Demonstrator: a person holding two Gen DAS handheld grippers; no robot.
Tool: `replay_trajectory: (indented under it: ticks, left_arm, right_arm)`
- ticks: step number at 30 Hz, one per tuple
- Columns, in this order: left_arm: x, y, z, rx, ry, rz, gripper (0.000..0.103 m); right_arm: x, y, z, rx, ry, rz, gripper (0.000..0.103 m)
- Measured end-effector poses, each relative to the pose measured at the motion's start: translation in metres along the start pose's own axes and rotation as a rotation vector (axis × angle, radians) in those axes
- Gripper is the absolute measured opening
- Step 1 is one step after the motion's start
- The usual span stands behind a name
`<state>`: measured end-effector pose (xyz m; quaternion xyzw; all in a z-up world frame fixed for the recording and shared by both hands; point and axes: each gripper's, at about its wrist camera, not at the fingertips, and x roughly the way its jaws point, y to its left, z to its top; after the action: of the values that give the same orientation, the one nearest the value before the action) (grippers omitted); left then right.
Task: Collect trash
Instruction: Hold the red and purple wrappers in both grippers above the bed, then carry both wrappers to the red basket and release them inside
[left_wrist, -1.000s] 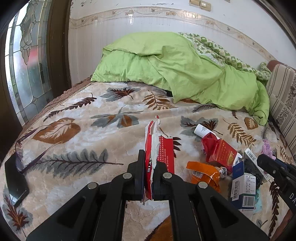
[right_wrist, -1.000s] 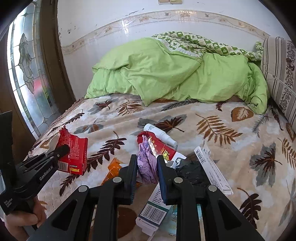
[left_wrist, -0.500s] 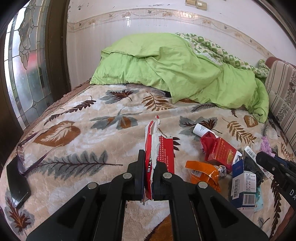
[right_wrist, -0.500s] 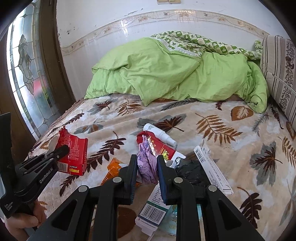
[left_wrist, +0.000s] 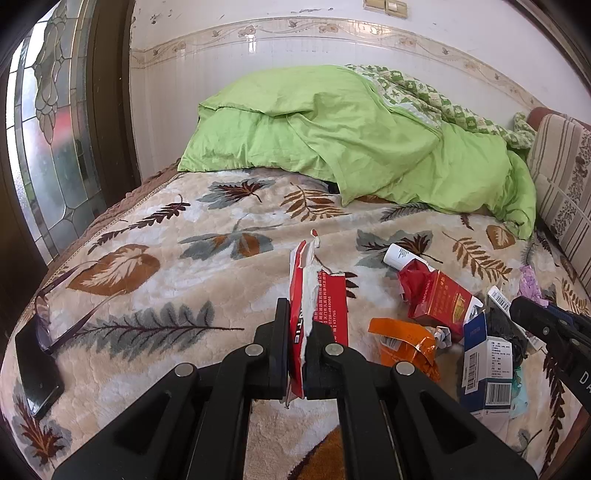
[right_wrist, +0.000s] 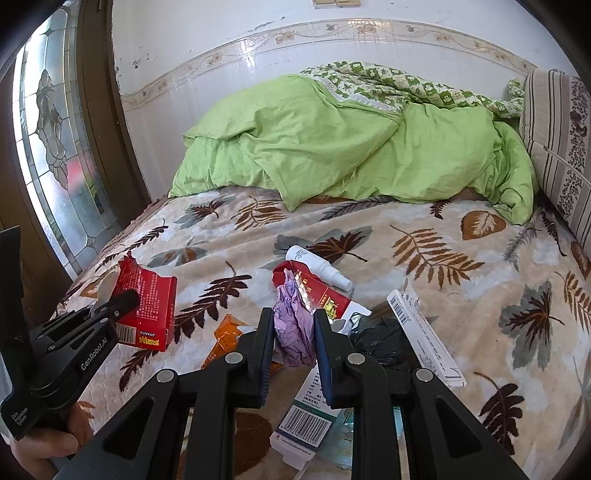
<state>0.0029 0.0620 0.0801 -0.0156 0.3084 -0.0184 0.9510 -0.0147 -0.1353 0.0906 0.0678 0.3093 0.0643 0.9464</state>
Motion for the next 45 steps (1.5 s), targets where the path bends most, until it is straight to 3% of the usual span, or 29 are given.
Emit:
replay_trajectory:
  ticks: [34, 39, 45]
  left_arm:
    - [-0.005, -0.009, 0.002, 0.014, -0.005, -0.017, 0.004]
    - [-0.014, -0.011, 0.003, -0.015, -0.008, -0.08, 0.004]
    - [-0.039, -0.029, -0.004, 0.026, -0.041, -0.174, 0.004]
  right_arm:
    - [0.0, -0.001, -0.003, 0.008, -0.002, 0.007, 0.022]
    - [-0.002, -0.003, -0.002, 0.016, -0.003, 0.01, 0.022]
    - [-0.029, -0.018, 0.0, 0.067, -0.031, 0.018, 0.022]
